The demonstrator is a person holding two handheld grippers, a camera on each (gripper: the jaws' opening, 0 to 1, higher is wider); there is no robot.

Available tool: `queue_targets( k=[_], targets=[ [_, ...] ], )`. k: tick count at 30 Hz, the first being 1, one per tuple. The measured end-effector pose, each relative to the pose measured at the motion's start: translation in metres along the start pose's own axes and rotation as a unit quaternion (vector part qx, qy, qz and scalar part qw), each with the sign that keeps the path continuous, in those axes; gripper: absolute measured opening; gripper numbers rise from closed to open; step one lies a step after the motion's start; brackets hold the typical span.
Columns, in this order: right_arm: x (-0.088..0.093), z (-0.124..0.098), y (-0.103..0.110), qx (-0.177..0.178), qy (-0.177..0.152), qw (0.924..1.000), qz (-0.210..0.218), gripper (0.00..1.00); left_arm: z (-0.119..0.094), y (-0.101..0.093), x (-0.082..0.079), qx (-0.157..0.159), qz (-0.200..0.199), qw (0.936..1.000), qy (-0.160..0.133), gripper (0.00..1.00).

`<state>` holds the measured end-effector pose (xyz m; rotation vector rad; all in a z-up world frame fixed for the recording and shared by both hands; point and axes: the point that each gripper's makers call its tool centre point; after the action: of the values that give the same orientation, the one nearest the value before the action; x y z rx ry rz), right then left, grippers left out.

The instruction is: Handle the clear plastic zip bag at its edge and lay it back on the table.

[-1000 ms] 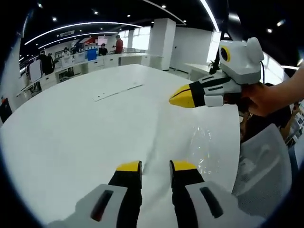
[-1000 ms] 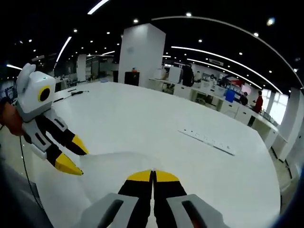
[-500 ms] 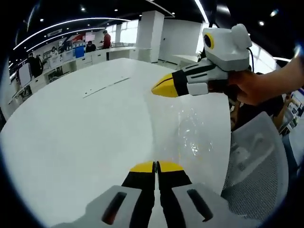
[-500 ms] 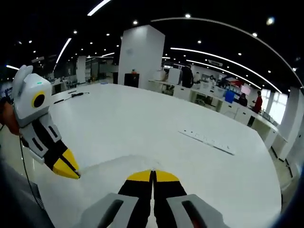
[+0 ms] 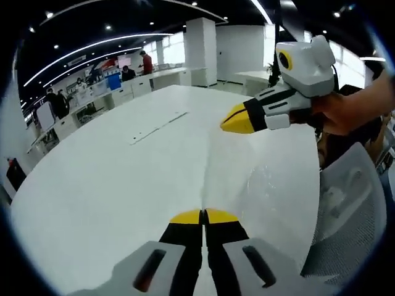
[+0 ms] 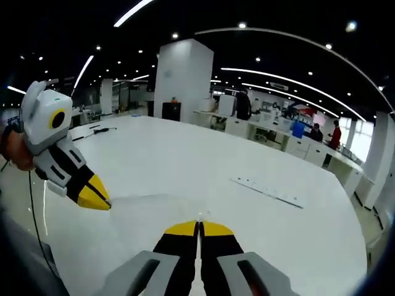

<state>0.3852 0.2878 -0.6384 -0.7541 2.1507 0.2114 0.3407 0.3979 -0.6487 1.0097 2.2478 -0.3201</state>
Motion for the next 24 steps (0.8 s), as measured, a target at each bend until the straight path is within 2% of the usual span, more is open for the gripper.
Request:
queue_targets(
  k=[2,5,11,13,19,20,24],
  targets=[
    [-0.011,0.002,-0.007,0.004,-0.011,0.9999,0.000,0.00,-0.004,0.013,-0.013,-0.019,0.005,0.9997,-0.012,0.00],
    [-0.030,-0.003,-0.012,0.010,-0.022,0.9997,-0.001,0.00,-0.011,0.022,-0.029,-0.031,0.010,0.9992,-0.025,0.00],
    [-0.064,0.000,-0.025,0.019,-0.044,0.9988,-0.005,0.00,-0.017,0.042,-0.048,-0.060,0.036,0.9971,-0.031,0.00],
    [-0.073,0.003,-0.029,0.021,-0.052,0.9984,-0.004,0.00,-0.025,0.047,-0.057,-0.067,0.035,0.9964,-0.038,0.00],
    [-0.092,0.000,-0.032,0.025,-0.072,0.9971,-0.002,0.00,-0.037,0.069,-0.074,-0.095,0.047,0.9926,-0.059,0.00],
    [-0.097,-0.005,-0.033,0.026,-0.077,0.9967,0.000,0.00,-0.042,0.071,-0.080,-0.099,0.050,0.9917,-0.065,0.00],
    [-0.097,-0.007,-0.033,0.029,-0.080,0.9964,-0.001,0.00,-0.053,0.069,-0.089,-0.105,0.063,0.9896,-0.076,0.00]
  ],
)
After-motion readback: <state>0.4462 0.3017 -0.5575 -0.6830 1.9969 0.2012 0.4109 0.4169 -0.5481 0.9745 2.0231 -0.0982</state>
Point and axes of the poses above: the point that each gripper's makers call its tool centre point, and the gripper's own axes: z roughly forward along the fingers, y roughly to its left, x roughly out of its underside, and after that the axes turned 13 degrees about y, right-handed
